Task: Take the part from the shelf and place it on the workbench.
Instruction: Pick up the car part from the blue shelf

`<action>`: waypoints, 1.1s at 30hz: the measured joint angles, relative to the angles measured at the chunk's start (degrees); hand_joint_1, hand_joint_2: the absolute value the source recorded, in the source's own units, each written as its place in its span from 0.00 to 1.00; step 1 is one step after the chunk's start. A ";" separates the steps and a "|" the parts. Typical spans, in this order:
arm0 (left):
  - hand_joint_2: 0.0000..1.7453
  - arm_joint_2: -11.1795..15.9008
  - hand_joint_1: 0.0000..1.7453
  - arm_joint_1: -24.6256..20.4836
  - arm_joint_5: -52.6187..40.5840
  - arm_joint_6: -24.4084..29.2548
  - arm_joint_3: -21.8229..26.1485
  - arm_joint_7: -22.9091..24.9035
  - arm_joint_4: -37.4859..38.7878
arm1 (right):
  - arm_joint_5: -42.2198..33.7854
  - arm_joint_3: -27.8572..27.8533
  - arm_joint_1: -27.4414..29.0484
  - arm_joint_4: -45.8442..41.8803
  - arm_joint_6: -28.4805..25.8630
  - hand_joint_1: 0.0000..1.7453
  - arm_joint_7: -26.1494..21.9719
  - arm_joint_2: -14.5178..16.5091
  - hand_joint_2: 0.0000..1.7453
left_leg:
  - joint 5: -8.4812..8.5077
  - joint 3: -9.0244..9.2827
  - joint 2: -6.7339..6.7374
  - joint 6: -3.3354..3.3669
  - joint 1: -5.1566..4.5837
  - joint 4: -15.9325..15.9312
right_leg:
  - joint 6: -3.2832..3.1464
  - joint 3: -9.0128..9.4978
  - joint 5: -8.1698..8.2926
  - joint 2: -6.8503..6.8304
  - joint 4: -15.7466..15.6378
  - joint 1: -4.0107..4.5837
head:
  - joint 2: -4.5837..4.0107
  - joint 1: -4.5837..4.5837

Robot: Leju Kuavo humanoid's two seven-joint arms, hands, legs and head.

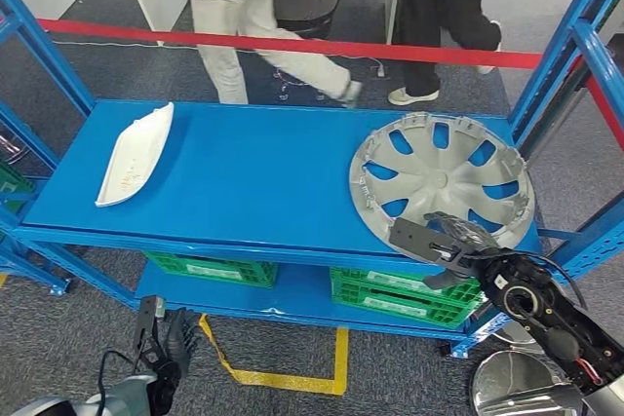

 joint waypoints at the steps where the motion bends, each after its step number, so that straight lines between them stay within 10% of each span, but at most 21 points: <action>1: 0.00 0.01 0.00 -0.01 -0.06 -0.02 0.00 0.01 -0.01 | -0.01 0.00 0.01 0.16 -0.01 0.00 -0.18 -0.04 1.00 | 0.00 0.00 0.00 0.00 0.00 0.00 | 0.00 0.00 0.00 0.00 0.00 0.00 | 0.00 0.00; 33: 0.00 -1.05 0.00 -1.46 -1.34 0.66 0.00 1.18 -0.02 | 4.49 3.62 -1.49 16.39 0.23 0.00 -15.32 9.87 1.00 | -0.12 1.06 0.45 0.01 0.04 -0.08 | -0.01 1.07 0.00 0.36 -0.10 0.06 | 0.00 0.01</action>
